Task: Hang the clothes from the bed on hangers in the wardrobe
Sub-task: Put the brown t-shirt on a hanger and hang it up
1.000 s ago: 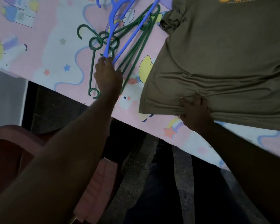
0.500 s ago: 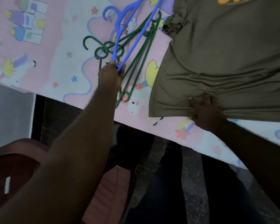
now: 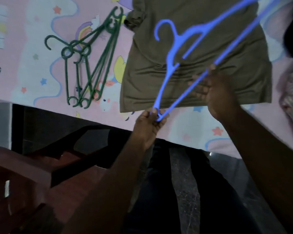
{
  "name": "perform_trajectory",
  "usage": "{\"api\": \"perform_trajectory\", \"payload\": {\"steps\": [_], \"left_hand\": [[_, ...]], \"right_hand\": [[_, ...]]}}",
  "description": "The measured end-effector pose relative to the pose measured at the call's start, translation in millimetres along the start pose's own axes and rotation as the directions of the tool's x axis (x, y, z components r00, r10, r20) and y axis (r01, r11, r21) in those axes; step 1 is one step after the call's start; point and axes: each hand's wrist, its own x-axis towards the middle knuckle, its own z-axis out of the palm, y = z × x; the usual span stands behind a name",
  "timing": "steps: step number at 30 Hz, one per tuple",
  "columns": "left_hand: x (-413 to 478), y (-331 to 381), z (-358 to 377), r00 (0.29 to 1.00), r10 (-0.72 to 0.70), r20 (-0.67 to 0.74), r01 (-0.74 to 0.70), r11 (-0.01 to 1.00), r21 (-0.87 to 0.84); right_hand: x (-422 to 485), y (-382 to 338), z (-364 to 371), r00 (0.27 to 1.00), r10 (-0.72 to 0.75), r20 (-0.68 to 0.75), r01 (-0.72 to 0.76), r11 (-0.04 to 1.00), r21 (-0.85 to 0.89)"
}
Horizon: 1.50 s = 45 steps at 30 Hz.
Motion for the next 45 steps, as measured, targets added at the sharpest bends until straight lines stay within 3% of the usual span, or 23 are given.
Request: {"api": "perform_trajectory", "payload": {"steps": [2, 4, 7, 9, 11, 13, 15, 17, 23, 28, 32, 35, 39, 42, 45], "left_hand": [[-10.8, -37.1, 12.6, 0.993, -0.107, 0.043, 0.101, 0.989, 0.111], [-18.0, -59.8, 18.7, 0.978, -0.177, 0.112, 0.135, 0.942, 0.307], [-26.4, -63.9, 32.7, 0.972, -0.169, 0.163, 0.051, 0.83, 0.555], [-15.7, -56.1, 40.2, 0.987, 0.001, 0.159, -0.112, 0.713, 0.693], [3.7, -43.4, 44.4, 0.937, 0.253, 0.242, -0.329, 0.399, 0.856], [27.7, -29.2, 46.4, 0.86, 0.365, 0.356, -0.39, 0.021, 0.921], [49.8, -17.3, 50.3, 0.848, 0.338, 0.409, -0.333, -0.26, 0.906], [68.0, -10.5, 58.7, 0.859, 0.247, 0.449, -0.339, -0.384, 0.859], [84.6, -3.9, 63.2, 0.851, 0.086, 0.518, -0.394, -0.547, 0.739], [84.5, -2.8, 58.5, 0.831, 0.159, 0.533, -0.41, -0.473, 0.78], [86.9, -4.9, 54.0, 0.822, 0.043, 0.567, -0.436, -0.593, 0.677], [82.7, -9.9, 58.8, 0.81, 0.102, 0.578, -0.38, -0.659, 0.649], [82.7, -7.9, 56.0, 0.773, 0.147, 0.616, -0.446, -0.564, 0.695], [83.3, -2.5, 56.4, 0.817, 0.144, 0.559, -0.442, -0.466, 0.767], [85.0, -1.6, 54.8, 0.848, 0.126, 0.514, -0.419, -0.434, 0.798]], "right_hand": [[-10.2, -7.5, -30.9, 0.985, -0.036, -0.168, 0.071, 0.976, 0.206], [-19.3, -13.2, -61.3, 0.943, -0.05, -0.33, 0.141, 0.956, 0.256], [-27.8, -14.8, -101.1, 0.898, -0.012, -0.439, 0.072, 0.99, 0.121], [-30.5, -15.8, -123.8, 0.896, 0.004, -0.445, -0.023, 0.999, -0.037], [-30.5, -12.9, -142.4, 0.937, 0.067, -0.344, -0.072, 0.997, -0.002], [-30.6, -7.3, -149.5, 0.963, 0.118, -0.243, -0.124, 0.992, -0.01], [-31.3, 5.8, -156.9, 0.972, 0.159, -0.17, -0.175, 0.981, -0.083], [-33.2, 22.8, -167.7, 0.973, 0.194, -0.124, -0.21, 0.969, -0.133], [-48.5, 72.9, -180.4, 0.964, 0.247, -0.101, -0.265, 0.933, -0.243], [-53.5, 78.6, -171.2, 0.972, 0.174, -0.157, -0.22, 0.905, -0.363], [-52.5, 79.5, -171.6, 0.977, 0.144, -0.16, -0.199, 0.887, -0.417], [-51.7, 80.9, -172.3, 0.979, 0.125, -0.162, -0.186, 0.875, -0.448], [-50.5, 80.1, -171.6, 0.98, 0.135, -0.145, -0.187, 0.876, -0.446], [-51.8, 79.7, -172.0, 0.981, 0.13, -0.146, -0.182, 0.876, -0.447], [-52.1, 81.4, -171.8, 0.982, 0.111, -0.153, -0.171, 0.865, -0.471]]}}
